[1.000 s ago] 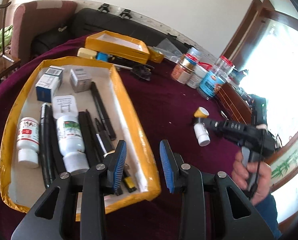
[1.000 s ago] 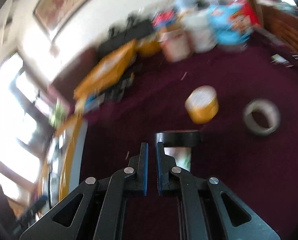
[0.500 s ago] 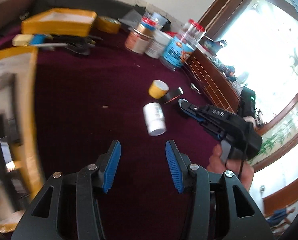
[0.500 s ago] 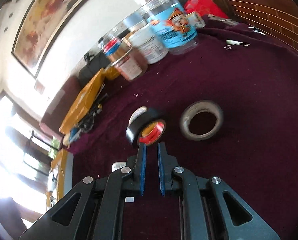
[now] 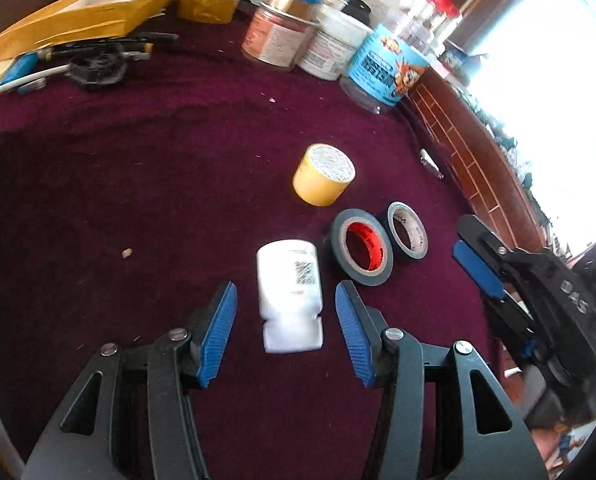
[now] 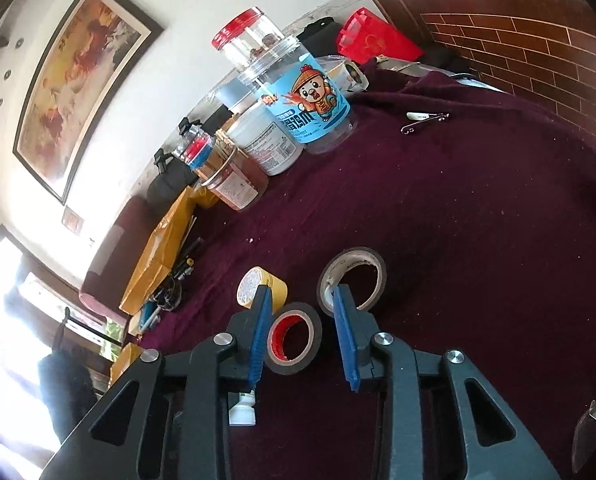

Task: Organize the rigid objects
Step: 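Grasp a white pill bottle with the left gripper while the right grasps a black tape roll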

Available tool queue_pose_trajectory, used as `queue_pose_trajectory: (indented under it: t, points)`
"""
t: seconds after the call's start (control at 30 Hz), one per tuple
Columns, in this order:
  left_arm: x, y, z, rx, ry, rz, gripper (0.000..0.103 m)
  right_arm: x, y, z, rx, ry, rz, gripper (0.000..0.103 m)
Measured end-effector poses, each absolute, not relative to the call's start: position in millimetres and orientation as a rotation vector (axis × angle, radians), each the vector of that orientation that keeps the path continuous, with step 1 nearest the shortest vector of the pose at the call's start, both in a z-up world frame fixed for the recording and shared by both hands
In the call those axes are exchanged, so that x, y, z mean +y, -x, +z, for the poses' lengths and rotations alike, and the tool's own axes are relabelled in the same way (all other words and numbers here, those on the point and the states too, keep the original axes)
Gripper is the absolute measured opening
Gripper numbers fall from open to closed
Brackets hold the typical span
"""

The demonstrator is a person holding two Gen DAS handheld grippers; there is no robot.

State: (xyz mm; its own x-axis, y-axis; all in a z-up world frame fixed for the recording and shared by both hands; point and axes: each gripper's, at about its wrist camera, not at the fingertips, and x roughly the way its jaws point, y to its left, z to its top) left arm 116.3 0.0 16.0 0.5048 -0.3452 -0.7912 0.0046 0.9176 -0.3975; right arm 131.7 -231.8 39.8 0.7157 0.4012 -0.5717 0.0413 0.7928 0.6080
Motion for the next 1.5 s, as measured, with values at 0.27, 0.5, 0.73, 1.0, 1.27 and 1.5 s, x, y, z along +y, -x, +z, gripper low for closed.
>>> queue_pose_trajectory:
  t: [0.27,0.5,0.73,1.0,1.27,1.5]
  points:
    - [5.7,-105.7,9.7,0.929,0.227,-0.190,0.030,-215.0,-135.2,36.0,0.792,-0.519,0.209,0.039]
    - [35.4,-92.5,24.5,0.832,0.224,-0.109,0.030,-172.8,-139.7,25.2,0.861,-0.280,0.218,0.047]
    - [31.1,-98.5,19.7,0.850,0.221,-0.114,0.030,-155.0,-144.2,10.7,0.895,-0.146,0.168,0.048]
    - [36.8,-97.4,19.1,0.860,0.255,-0.106,0.030,-128.5,-144.4,15.7,0.814,0.036,0.102,0.055]
    - [37.9,-96.8,17.6,0.863,0.254,-0.096,0.030,-132.8,-140.8,17.9,0.837,-0.004,0.148,0.055]
    - [37.1,-96.0,19.0,0.862,0.251,-0.104,0.030,-133.9,-139.7,14.5,0.856,-0.041,0.166,0.055]
